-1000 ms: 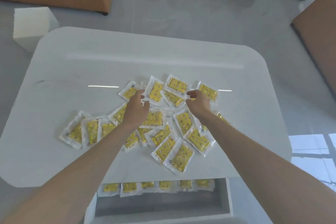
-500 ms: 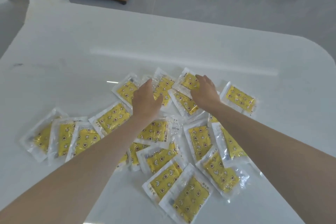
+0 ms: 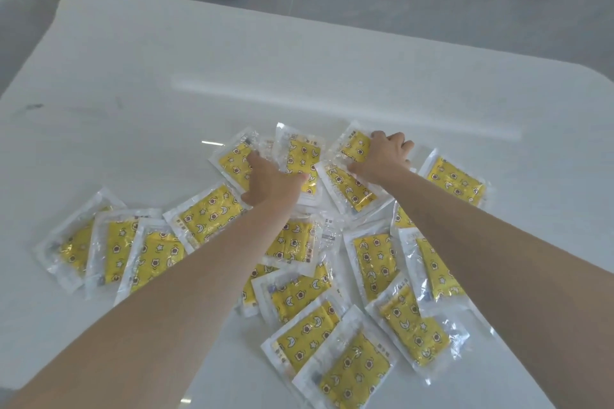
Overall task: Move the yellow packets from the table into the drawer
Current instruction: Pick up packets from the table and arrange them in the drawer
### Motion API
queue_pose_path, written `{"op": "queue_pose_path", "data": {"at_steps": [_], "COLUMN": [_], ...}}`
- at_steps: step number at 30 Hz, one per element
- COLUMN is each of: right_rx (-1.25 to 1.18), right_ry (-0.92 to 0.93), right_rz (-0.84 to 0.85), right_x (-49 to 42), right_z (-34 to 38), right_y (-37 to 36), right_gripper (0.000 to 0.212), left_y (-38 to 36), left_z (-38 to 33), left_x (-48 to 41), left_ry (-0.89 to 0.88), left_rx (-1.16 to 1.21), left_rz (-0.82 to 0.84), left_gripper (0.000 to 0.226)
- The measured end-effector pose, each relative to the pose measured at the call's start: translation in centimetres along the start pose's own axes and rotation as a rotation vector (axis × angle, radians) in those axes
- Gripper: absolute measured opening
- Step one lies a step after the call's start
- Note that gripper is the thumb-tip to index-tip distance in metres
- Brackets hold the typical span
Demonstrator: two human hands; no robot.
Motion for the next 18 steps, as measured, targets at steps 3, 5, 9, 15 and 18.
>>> {"op": "queue_pose_path", "data": {"at_steps": [3,5,9,15,18], "right_rx": [-0.012,-0.007,-0.084,-0.114,-0.145], "right_ry": [-0.02,-0.022,-0.03,-0.064,-0.132], "right_rz": [-0.035,-0.026,-0.001,-0.025,-0.045], "right_x": [0.0,-0.2,-0.5,0.0,0.0], "right_z": [0.0,0.0,-0.2,-0.6,-1.1], "right_y": [0.2,0.2,0.1,0.0,0.1], "right_gripper": [0.066,0.07,0.067,0.08,0.079], "left_y": [0.0,0.2,1.7,1.1,1.5], "left_z": [0.9,1.0,0.3,-1.1,-1.1], "left_x": [-0.4,-0.5,0.0,0.8,1.0], "left_ry": [0.052,0.086,0.066,-0.161,-0.185], "left_rx": [0.042,0.02,-0.252,-0.026,0.133], "left_rz": [0.013,0.021,-0.054,-0.05,-0.054], "left_gripper": [0.084,0.085,0.081,0.055,0.047]}}
Point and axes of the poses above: each hand's wrist, its own x-axis away from the middle knuckle, its own y-axis out of the back of the hand, z = x × y, the point moved 10 cm from there along -x, towards the middle knuckle, and after that the axes turned 8 degrees about -x, right-handed, at the moved point
